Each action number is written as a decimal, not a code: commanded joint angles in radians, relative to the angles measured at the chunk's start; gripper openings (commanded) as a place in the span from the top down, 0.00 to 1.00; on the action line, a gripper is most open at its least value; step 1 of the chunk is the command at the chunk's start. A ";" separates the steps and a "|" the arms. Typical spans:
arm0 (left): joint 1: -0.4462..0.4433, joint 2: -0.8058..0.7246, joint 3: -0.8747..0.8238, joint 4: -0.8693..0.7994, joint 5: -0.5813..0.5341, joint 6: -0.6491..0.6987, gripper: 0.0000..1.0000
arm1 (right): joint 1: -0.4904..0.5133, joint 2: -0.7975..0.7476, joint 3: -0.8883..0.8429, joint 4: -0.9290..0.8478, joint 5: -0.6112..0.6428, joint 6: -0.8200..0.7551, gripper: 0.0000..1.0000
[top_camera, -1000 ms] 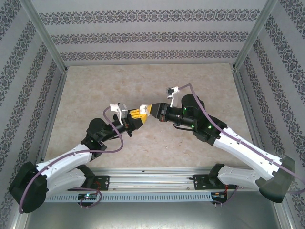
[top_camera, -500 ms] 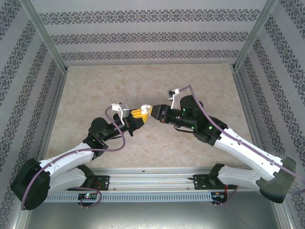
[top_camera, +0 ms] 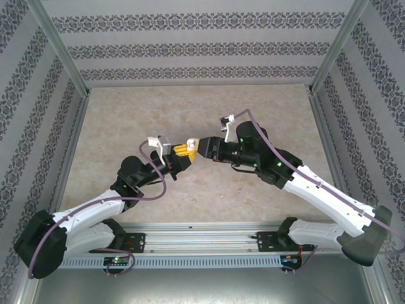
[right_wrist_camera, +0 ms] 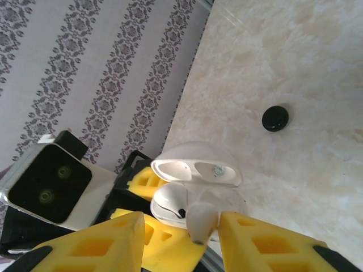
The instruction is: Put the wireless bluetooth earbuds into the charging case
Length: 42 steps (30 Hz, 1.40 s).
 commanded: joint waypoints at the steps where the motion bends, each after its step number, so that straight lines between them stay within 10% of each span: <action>1: 0.000 -0.041 0.002 0.137 0.004 -0.018 1.00 | -0.006 0.015 0.033 -0.122 -0.006 -0.043 0.60; 17: 0.000 -0.089 -0.009 0.089 0.023 -0.018 1.00 | -0.092 -0.029 0.112 -0.197 -0.038 -0.089 0.49; 34: 0.000 0.026 0.077 0.151 0.288 -0.108 1.00 | -0.229 0.076 -0.002 0.163 -0.446 0.064 0.75; 42: 0.007 0.058 0.068 0.135 0.211 -0.106 1.00 | -0.208 0.054 -0.010 0.203 -0.551 0.061 0.76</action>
